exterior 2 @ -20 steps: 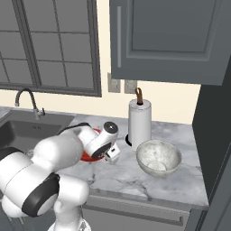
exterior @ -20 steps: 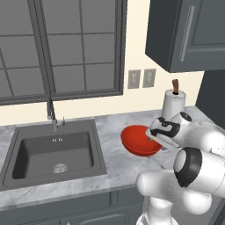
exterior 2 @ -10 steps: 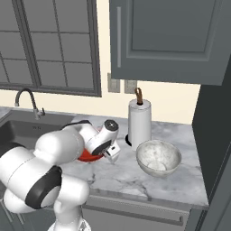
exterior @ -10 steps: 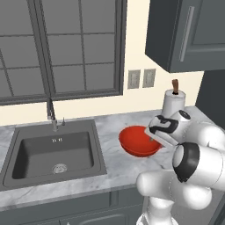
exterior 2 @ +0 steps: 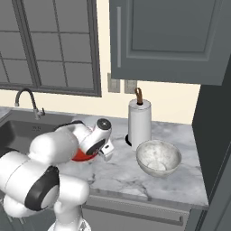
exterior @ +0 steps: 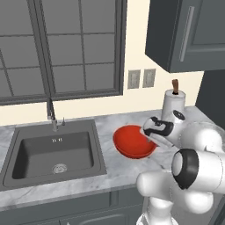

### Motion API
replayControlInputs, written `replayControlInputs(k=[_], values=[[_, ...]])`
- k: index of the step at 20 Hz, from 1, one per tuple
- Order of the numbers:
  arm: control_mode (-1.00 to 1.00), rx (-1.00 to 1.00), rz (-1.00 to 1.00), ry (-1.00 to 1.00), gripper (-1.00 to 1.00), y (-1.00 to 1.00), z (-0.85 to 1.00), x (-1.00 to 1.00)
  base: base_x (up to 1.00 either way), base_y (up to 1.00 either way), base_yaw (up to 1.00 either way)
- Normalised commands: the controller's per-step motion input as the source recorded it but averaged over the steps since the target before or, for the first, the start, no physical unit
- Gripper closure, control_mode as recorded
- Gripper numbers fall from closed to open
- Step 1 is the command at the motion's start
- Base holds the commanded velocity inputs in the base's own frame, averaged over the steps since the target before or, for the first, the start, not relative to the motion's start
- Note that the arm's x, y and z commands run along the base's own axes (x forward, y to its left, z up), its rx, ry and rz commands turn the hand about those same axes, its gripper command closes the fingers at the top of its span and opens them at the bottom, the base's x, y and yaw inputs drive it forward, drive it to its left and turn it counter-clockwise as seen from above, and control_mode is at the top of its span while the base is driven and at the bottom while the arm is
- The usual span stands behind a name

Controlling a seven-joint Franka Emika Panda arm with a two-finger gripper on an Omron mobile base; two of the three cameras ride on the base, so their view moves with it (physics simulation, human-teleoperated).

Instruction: Open the cabinet. Pick the bowls from the counter and place them in the cabinet. Then close the cabinet.

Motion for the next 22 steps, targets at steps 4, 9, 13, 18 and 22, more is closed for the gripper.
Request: replayControlInputs(k=[4, 9, 13, 18, 22], values=[[-1.00, 0.00, -0.17, -0.27, 1.00, -0.08, 0.47, -0.68, 0.00, 0.00, 0.00], [-1.00, 0.01, -0.22, -0.23, 1.00, -0.15, 0.69, -0.77, 0.00, 0.00, 0.00], [-1.00, 0.01, -0.29, -0.01, 1.00, 0.00, 0.91, -0.63, 0.00, 0.00, 0.00], [-1.00, 0.00, -0.31, 0.06, 1.00, 0.00, 0.86, -0.40, 0.00, 0.00, 0.00], [-1.00, 0.00, -0.30, 0.09, 1.00, 0.00, 0.79, -0.33, 0.00, 0.00, 0.00]])
